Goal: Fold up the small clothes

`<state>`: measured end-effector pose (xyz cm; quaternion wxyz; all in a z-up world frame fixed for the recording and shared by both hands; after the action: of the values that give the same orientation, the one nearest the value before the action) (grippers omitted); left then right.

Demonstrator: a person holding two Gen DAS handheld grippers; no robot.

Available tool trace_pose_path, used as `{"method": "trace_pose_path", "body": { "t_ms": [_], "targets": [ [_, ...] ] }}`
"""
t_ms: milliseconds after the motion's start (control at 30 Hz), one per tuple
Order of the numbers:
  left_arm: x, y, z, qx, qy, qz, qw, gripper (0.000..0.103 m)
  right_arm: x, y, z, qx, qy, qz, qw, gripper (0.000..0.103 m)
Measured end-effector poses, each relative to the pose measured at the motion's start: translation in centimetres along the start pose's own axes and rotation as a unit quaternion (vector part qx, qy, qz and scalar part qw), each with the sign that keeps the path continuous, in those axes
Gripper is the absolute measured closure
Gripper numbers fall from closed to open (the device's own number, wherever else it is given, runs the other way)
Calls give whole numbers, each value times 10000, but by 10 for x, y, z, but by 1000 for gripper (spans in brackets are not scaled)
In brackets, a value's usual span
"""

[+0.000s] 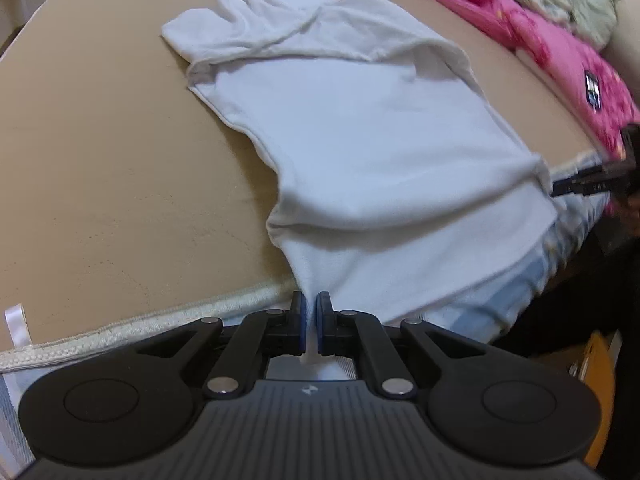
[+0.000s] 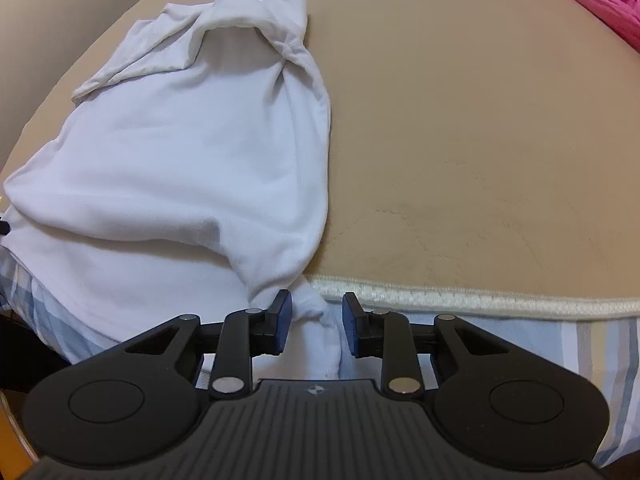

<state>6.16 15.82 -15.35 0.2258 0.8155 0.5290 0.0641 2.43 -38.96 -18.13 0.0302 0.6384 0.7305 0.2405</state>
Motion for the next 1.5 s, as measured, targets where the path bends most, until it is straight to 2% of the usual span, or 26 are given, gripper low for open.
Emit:
{"method": "trace_pose_path", "body": {
  "t_ms": [133,167,200,267,367,400,467,533,600,667,700,767,800,867,933,1000,1033,1067,1100,1133,1200,1233,1300,1367,1433,1500],
  "targets": [
    [-9,-7,-1,87,-78,364,9993,98,11,-12,11,324,-216,-550,9977,71],
    [-9,-9,-4,53,-153,426,9990,98,12,-13,10,319,-222,-608,9974,75],
    [-8,-9,-11,-24,-285,500,9983,98,12,-14,6,297,-155,-612,9976,97],
    [-5,-10,-28,-317,-611,614,9957,98,8,-16,-11,190,321,-431,9984,98],
    [5,-18,-60,-779,-1169,689,9877,98,1,-15,-55,-474,1166,-115,9920,98],
    [6,-22,-65,-816,-1208,783,9862,98,-4,-18,-70,-677,1401,-36,9878,98],
    [6,-31,-62,-546,-1031,947,9886,98,-4,-30,-87,-732,1709,-242,9823,98],
    [5,-34,-50,-276,-876,1008,9907,98,-4,-46,-84,-434,1671,-470,9839,98],
    [-2,-30,-44,-141,-894,1147,9893,96,-6,-55,-63,79,1307,-519,9900,98],
    [-4,-21,-47,-357,-968,1187,9875,88,-7,-59,-44,468,985,-520,9927,96],
    [-2,-13,-48,-536,-994,1076,9878,84,-7,-56,-41,443,866,-564,9937,95],
    [0,3,-46,-820,-966,803,9887,75,-10,-45,-46,16,593,-508,9969,94],
    [-4,11,-40,-886,-968,746,9885,73,-12,-37,-50,-257,554,-371,9974,90],
    [-17,25,-26,-841,-788,876,9895,63,-10,-25,-51,-598,648,-142,9960,85],
    [-27,36,2,-526,-404,1005,9927,63,3,-18,-38,-657,586,-423,9952,81],
    [-33,42,36,90,19,1038,9946,62,13,-15,-13,-333,232,-857,9955,77],
    [-37,40,53,483,253,1176,9916,62,19,-16,4,51,-48,-1134,9935,77],
    [-43,38,58,553,374,1421,9876,61,24,-18,14,292,-263,-1406,9893,77],
    [-47,40,55,472,404,1635,9846,61,27,-15,14,291,-292,-1504,9878,77],
    [-46,47,48,284,368,1512,9874,61,27,-8,9,157,-270,-1404,9896,77],
    [-34,65,32,-192,264,906,9954,60,24,7,-10,-498,-192,-983,9937,77],
    [-27,77,20,-579,328,603,9960,58,26,16,-20,-881,-180,-881,9920,77],
    [-19,96,5,-1236,762,194,9892,51,35,31,-32,-1540,-406,-933,9828,77],
    [-16,116,-5,-1681,1160,-248,9786,47,50,49,-33,-1957,-552,-1005,9739,77],
    [-7,140,-12,-1820,1338,-715,9715,47,66,70,-28,-2234,-621,-1084,9667,77],
    [0,169,-20,-1864,1756,-946,9620,47,87,89,-16,-2408,-546,-1176,9619,77]
  ]
}}
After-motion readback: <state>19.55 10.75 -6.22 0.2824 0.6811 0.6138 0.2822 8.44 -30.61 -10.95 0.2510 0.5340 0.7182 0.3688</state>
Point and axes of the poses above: each gripper's, at about its wrist camera, not at the fingertips, and z roughly the way its jaws point, x to its left, y to its top, the point moved 2 cm from there along z, roughly the way its jaws point, and after that the axes turned 4 degrees about y, right-handed, at the moved point
